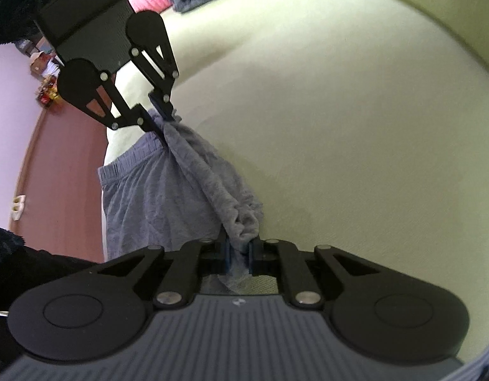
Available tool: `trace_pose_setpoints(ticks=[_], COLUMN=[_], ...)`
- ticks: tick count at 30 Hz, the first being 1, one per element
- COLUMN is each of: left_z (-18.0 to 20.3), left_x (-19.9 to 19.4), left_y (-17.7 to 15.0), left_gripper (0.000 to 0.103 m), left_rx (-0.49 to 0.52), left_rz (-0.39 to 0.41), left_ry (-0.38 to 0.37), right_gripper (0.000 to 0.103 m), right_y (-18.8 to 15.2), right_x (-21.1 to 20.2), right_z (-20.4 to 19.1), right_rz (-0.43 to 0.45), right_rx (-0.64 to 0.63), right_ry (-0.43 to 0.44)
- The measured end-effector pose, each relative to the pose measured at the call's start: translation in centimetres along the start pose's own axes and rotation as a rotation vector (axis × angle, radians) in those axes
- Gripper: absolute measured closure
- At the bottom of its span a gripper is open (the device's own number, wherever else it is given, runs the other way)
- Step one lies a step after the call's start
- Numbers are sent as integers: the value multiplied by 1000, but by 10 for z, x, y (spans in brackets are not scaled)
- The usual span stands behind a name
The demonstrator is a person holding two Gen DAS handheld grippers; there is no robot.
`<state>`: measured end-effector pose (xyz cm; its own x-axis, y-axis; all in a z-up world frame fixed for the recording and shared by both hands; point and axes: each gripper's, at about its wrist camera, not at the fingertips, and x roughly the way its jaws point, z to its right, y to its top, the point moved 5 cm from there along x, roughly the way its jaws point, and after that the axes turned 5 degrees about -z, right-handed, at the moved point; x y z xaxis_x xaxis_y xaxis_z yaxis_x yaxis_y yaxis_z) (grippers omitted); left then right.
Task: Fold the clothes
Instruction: 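Grasp the shorts with the left gripper while the right gripper grasps the opposite end and lifts, then lower the held grey shorts onto the sofa with both grippers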
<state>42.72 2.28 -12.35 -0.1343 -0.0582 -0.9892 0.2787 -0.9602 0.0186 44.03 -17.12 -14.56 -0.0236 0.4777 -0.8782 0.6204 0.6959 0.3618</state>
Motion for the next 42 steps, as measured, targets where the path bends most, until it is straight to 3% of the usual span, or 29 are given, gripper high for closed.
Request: trace_pose_setpoints(ticks=[4, 8, 10, 13, 16, 20, 23, 28, 29, 30, 33, 35, 36, 37, 39, 42], left_z=[-7, -22, -28, -29, -10, 22, 61, 123, 131, 136, 149, 143, 134, 127, 115, 91], left_x=[-21, -55, -79, -112, -130, -100, -43, 35, 43, 44, 43, 26, 13, 2, -21, -47], left_y=[16, 49, 67, 85, 95, 90, 79, 57, 53, 47, 36, 24, 13, 10, 12, 38], left_gripper=[93, 93, 93, 93, 93, 93, 92, 84, 83, 81, 72, 72, 72, 72, 73, 66], left_rx=[-1, 26, 46, 61, 100, 122, 166, 176, 184, 192, 216, 215, 181, 127, -14, -311], left_rz=[39, 104, 157, 245, 344, 386, 354, 292, 287, 290, 292, 276, 273, 287, 329, 487], left_ry=[57, 178, 264, 355, 493, 592, 639, 627, 644, 651, 653, 626, 592, 554, 455, 254], right_gripper=[96, 96, 96, 96, 96, 96, 96, 92, 86, 74, 53, 57, 66, 84, 100, 100], right_y=[0, 6, 12, 21, 16, -18, -62, -122, -130, -137, -144, -141, -135, -130, -108, -85], right_x=[-31, -73, -96, -139, -162, -130, -74, 0, 10, 19, 13, -3, -16, -26, -58, -76], right_z=[-1, 4, 6, -2, -25, -60, -76, -104, -111, -119, -133, -136, -135, -133, -122, -91], right_rz=[52, 102, 134, 200, 251, 223, 168, 85, 60, 34, 29, 45, 71, 103, 264, 457], right_rx=[5, -4, -22, -90, -178, -335, -372, -400, -427, -464, -489, -412, -338, -267, 9, 327], right_ry=[-91, -249, -340, -544, -709, -834, -818, -744, -755, -774, -782, -748, -720, -690, -613, -559])
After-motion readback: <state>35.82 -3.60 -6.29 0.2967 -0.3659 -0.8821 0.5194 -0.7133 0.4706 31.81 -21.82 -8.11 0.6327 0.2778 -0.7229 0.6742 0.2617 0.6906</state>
